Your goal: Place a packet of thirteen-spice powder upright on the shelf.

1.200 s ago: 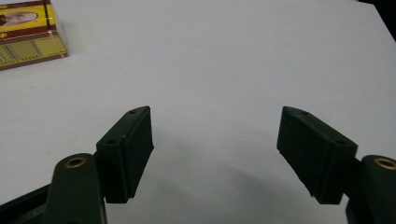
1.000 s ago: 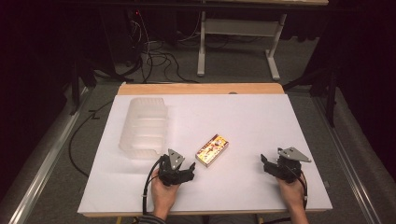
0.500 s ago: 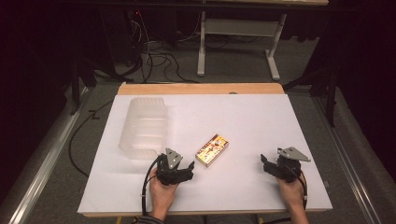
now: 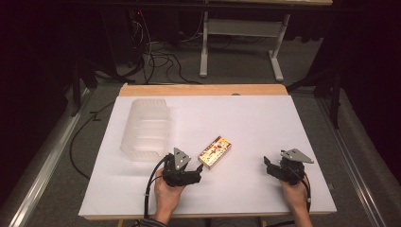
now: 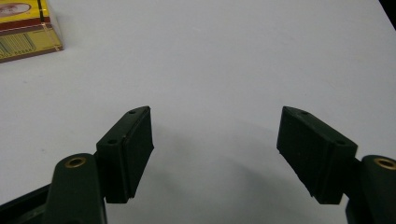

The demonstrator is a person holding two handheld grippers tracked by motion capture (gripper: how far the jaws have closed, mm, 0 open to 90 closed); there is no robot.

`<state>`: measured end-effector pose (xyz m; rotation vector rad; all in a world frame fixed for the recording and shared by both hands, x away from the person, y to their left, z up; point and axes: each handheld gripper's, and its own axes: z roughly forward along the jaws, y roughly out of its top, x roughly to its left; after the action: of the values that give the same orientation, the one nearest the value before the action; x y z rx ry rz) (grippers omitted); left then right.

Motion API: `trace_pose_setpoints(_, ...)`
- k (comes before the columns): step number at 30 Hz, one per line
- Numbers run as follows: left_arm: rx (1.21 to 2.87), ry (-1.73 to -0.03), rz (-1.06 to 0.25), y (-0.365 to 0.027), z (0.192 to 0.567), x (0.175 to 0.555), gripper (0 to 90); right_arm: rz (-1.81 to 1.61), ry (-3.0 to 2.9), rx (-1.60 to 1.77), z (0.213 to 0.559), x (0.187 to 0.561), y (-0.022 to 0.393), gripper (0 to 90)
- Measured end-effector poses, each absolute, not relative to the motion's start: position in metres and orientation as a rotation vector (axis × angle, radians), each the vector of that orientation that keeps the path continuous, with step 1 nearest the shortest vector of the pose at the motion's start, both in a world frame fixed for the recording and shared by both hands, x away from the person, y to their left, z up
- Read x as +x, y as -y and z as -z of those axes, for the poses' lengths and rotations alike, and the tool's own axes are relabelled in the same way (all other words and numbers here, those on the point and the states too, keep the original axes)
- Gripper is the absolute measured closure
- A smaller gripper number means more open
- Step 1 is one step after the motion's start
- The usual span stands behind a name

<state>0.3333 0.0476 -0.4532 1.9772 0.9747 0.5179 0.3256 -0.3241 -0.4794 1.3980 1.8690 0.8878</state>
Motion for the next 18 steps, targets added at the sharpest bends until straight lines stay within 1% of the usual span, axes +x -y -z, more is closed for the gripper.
trace_pose_setpoints(4, 1.984, -0.971, -0.484, -0.042, 0.452, 0.334, 19.4, -0.894, -1.866, 1.402, 0.479, 0.326, 0.325, 27.5)
trace_pose_setpoints(18, 2.010, -0.931, -0.466, -0.022, 0.438, 0.339, 19.6, -0.906, -1.856, 1.398, 0.479, 0.324, 0.326, 27.3)
